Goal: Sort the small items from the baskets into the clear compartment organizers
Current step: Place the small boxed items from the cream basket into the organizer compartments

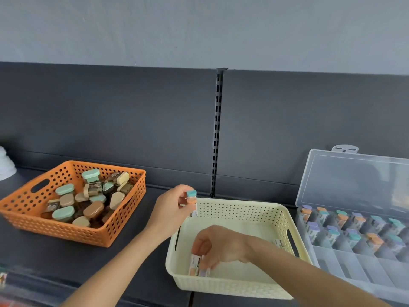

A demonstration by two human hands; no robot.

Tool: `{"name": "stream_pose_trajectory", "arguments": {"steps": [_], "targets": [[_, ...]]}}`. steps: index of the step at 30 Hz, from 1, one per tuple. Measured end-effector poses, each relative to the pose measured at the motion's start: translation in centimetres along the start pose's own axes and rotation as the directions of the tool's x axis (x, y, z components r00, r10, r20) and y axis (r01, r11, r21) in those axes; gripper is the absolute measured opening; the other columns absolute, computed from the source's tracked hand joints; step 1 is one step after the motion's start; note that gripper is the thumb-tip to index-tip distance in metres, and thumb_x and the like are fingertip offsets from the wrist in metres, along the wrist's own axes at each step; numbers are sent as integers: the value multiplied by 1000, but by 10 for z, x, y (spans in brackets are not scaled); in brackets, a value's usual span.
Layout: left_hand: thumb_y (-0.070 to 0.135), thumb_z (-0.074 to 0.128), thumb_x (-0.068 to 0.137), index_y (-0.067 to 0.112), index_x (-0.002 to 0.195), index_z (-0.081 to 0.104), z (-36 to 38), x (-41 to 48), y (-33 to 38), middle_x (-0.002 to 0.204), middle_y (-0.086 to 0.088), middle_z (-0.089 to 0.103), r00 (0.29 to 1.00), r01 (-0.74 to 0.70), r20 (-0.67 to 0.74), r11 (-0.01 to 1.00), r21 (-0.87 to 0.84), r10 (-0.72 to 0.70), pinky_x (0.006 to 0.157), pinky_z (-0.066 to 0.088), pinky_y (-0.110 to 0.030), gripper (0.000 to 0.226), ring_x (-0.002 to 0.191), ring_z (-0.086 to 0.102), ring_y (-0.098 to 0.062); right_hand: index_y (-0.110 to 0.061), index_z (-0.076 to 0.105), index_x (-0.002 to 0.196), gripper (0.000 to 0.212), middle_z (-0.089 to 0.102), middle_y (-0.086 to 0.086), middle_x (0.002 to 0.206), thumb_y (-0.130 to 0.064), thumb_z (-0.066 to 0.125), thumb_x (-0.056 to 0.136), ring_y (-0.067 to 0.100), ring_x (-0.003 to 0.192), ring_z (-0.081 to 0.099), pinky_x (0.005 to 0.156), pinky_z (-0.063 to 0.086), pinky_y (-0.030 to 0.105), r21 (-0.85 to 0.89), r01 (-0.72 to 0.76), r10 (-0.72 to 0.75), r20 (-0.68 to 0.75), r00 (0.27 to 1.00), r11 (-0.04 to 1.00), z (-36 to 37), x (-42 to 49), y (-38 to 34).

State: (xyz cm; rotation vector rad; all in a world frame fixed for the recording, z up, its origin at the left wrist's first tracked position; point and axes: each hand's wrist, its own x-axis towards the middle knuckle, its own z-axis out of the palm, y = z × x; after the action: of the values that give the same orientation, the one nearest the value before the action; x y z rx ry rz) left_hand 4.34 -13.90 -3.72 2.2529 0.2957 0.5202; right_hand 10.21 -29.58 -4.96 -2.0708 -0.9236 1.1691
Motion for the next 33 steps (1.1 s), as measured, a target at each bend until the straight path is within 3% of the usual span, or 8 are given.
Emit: {"name": "stream_pose_trajectory", "arguments": {"steps": [5, 8, 11, 14, 21, 27, 30, 33], "targets": [[11, 70, 84, 29, 105, 61, -3, -2, -2, 97, 16, 65, 1000, 20, -3, 1000, -1, -20, 70, 47, -10, 29, 91, 62, -1, -12, 61, 91, 19, 59, 2, 86, 1, 69, 79, 11, 68, 61, 65, 56, 23, 91, 18, -14, -45, 999, 996, 4, -1, 3], [11, 70, 83, 29, 105, 61, -4, -4, -3, 97, 16, 66, 1000, 6, 12, 1000, 5, -6, 72, 49, -11, 30, 92, 63, -1, -11, 63, 91, 18, 61, 2, 86, 1, 69, 78, 10, 68, 61, 60, 54, 20, 82, 39, -26, -156, 987, 996, -4, -6, 5], [11, 69, 83, 28, 101, 63, -2, -6, -1, 94, 16, 68, 998, -19, 62, 1000, 14, 18, 73, 52, -14, 25, 91, 64, 0, -9, 68, 94, 18, 63, -3, 84, 0, 69, 78, 7, 70, 60, 59, 53, 19, -102, 53, -85, -344, 935, 993, -22, -15, 12], [18, 66, 83, 28, 98, 64, 7, -8, 3, 92, 16, 67, 984, -85, 160, 994, 67, 73, 75, 53, -23, 18, 87, 64, 0, -11, 69, 92, 16, 62, -9, 80, -2, 65, 80, 5, 72, 56, 69, 49, 17, -322, 45, -202, -472, 858, 946, -39, -25, 23], [21, 53, 88, 22, 90, 56, 43, -5, 13, 79, 14, 54, 899, -245, 418, 940, 239, 128, 72, 45, -26, 4, 73, 48, -6, -16, 65, 94, 16, 62, -6, 85, -9, 53, 88, 11, 75, 53, 62, 41, 18, -542, -26, -260, -444, 858, 840, -41, -31, 43], [21, 56, 88, 24, 87, 55, 52, 0, 8, 83, 15, 57, 896, -226, 431, 943, 246, 102, 72, 47, -26, 3, 79, 55, -8, -27, 50, 82, 20, 52, -4, 81, -8, 56, 81, 20, 73, 48, 61, 42, 31, -580, -74, -207, -403, 892, 811, -44, -33, 46], [19, 57, 87, 24, 87, 57, 52, 1, 7, 82, 15, 58, 893, -224, 438, 945, 237, 102, 71, 47, -25, 5, 79, 55, -7, -20, 59, 88, 11, 61, -1, 86, -13, 61, 80, 22, 78, 56, 67, 48, 35, -559, -68, -194, -396, 897, 826, -43, -33, 50], [18, 57, 85, 26, 85, 57, 51, 1, 6, 82, 15, 60, 890, -204, 449, 949, 239, 78, 72, 49, -25, 8, 79, 56, -6, -21, 63, 99, 18, 65, -3, 93, -19, 65, 82, 16, 79, 56, 68, 48, 28, -508, -59, -185, -416, 890, 859, -44, -31, 51]]}}
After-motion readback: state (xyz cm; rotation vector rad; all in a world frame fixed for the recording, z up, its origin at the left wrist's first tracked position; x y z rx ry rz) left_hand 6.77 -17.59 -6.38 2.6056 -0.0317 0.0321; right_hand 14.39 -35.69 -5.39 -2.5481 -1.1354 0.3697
